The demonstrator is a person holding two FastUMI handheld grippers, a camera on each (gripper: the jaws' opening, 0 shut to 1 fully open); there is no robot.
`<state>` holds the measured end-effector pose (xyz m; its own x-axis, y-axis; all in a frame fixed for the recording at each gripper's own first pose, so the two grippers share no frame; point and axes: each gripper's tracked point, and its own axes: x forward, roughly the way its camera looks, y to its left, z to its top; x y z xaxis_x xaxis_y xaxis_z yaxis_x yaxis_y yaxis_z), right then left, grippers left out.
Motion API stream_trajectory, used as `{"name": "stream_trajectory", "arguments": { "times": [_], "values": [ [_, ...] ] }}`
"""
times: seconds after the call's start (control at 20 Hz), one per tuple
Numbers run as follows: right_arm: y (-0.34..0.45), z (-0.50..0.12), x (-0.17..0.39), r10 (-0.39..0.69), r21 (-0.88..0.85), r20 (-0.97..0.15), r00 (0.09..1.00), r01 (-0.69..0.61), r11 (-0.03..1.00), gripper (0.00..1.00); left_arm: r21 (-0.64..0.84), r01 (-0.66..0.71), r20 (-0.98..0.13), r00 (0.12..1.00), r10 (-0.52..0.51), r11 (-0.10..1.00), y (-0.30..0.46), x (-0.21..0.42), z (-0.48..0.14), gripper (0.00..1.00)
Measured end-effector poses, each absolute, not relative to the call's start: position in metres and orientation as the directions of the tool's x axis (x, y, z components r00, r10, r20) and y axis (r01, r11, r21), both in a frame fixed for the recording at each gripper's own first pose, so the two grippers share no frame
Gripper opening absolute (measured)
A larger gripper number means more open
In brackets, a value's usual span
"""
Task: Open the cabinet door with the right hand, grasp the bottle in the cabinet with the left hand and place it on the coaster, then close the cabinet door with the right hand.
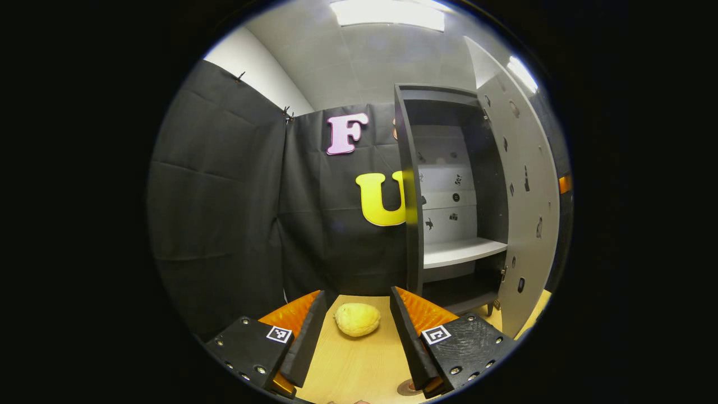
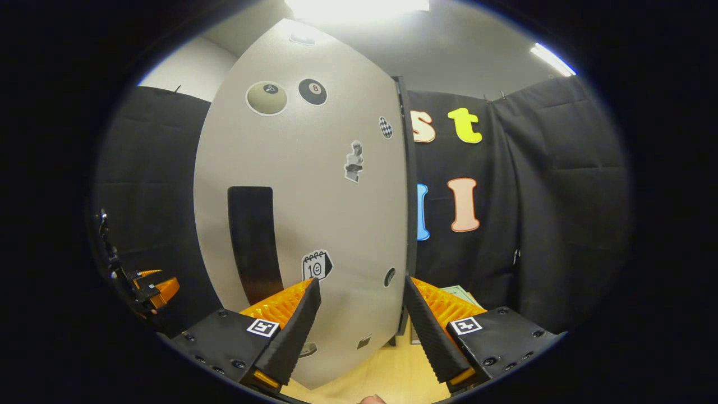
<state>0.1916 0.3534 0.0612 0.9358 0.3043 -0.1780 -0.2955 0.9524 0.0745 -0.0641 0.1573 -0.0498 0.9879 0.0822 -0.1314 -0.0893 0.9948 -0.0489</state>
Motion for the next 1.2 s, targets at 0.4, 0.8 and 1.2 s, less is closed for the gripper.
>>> {"name": "stream_trajectory", "arguments": {
  "times": [0.4,0.8,1.2],
  "values": [
    [0.436,0.051,0.244,0.394,0.181,-0.156,0.906,-0.366,0.913,0.97,-0.039,-0.115,-0.163,0.981,0.108,0.993,0.197,-0.079,-0.069,0.68],
    [0.499,0.054,0.303,0.354,0.110,-0.119,0.927,-0.342,0.933,0.98,-0.067,-0.150,-0.206,0.969,0.134,0.986,0.236,-0.085,-0.099,0.66],
    [0.523,0.050,0.327,0.298,0.077,-0.106,0.949,-0.291,0.954,0.98,-0.091,-0.132,-0.204,0.973,0.111,0.987,0.246,-0.082,-0.105,0.66]
  ]
}}
